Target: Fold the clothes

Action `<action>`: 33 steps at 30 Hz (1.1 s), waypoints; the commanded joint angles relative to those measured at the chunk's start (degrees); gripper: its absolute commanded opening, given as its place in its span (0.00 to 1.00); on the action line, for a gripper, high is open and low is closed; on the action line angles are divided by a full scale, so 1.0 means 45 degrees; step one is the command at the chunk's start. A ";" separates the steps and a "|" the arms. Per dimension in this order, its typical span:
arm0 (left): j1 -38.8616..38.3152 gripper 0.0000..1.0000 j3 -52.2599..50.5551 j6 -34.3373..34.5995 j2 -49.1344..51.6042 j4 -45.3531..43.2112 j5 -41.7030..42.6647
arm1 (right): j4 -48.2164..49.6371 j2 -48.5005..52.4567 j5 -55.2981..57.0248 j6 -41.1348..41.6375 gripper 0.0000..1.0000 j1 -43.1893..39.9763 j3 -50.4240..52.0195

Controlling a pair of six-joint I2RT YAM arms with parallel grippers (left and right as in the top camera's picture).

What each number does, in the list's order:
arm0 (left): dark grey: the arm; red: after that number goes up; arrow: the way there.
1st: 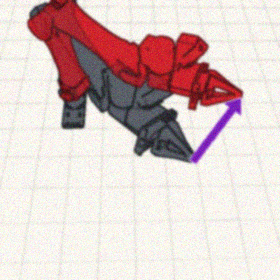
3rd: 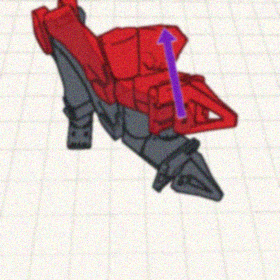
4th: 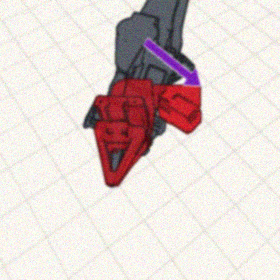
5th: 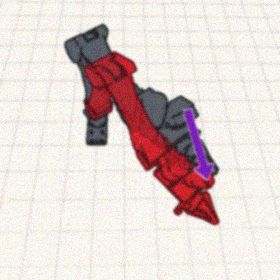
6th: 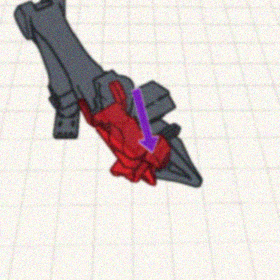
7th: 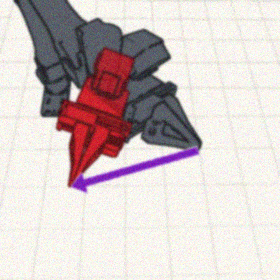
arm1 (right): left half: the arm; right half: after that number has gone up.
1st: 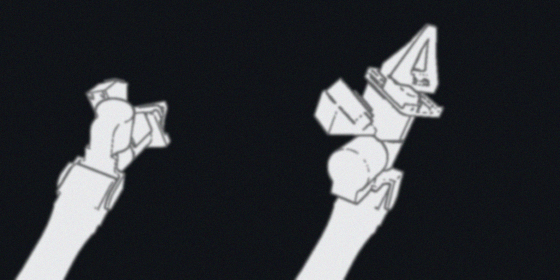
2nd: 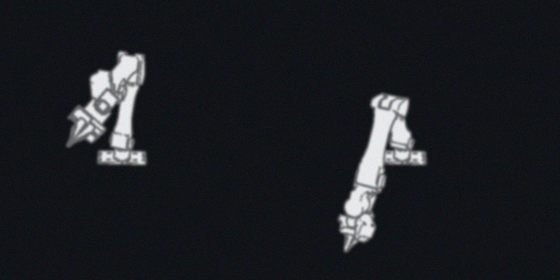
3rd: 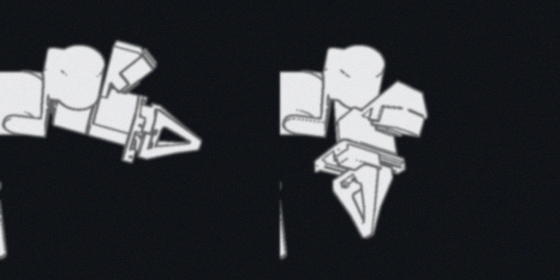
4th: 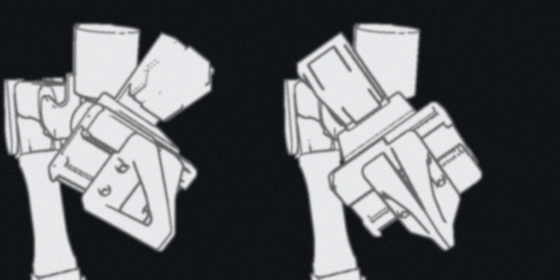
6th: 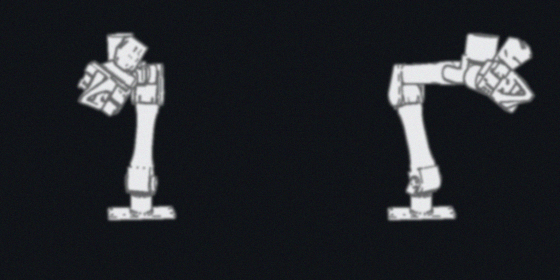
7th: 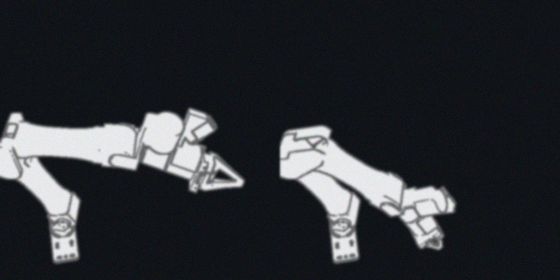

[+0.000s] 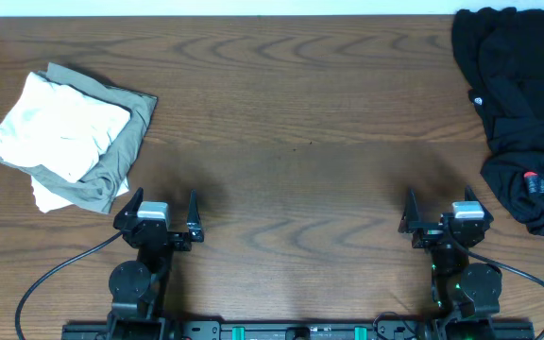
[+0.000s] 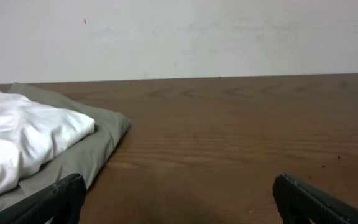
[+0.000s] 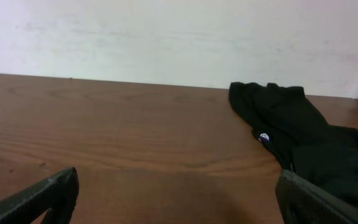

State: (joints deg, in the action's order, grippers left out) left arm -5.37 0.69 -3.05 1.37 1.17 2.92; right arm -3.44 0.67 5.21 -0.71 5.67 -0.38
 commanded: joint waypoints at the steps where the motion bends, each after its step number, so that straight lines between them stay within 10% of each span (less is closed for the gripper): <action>1: -0.0049 0.98 -0.0097 -0.0083 0.0024 0.0607 -0.0228 | -0.0044 -0.0073 0.0165 -0.0146 0.99 -0.0170 0.0015; 33: -0.0049 0.98 -0.0097 0.1117 0.0024 0.0583 -0.0087 | -0.0049 -0.0073 0.0078 0.0471 0.99 -0.0170 0.0015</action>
State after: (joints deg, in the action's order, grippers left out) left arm -5.37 0.69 -2.07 1.37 1.08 2.96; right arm -3.44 0.67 5.19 -0.54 5.67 -0.38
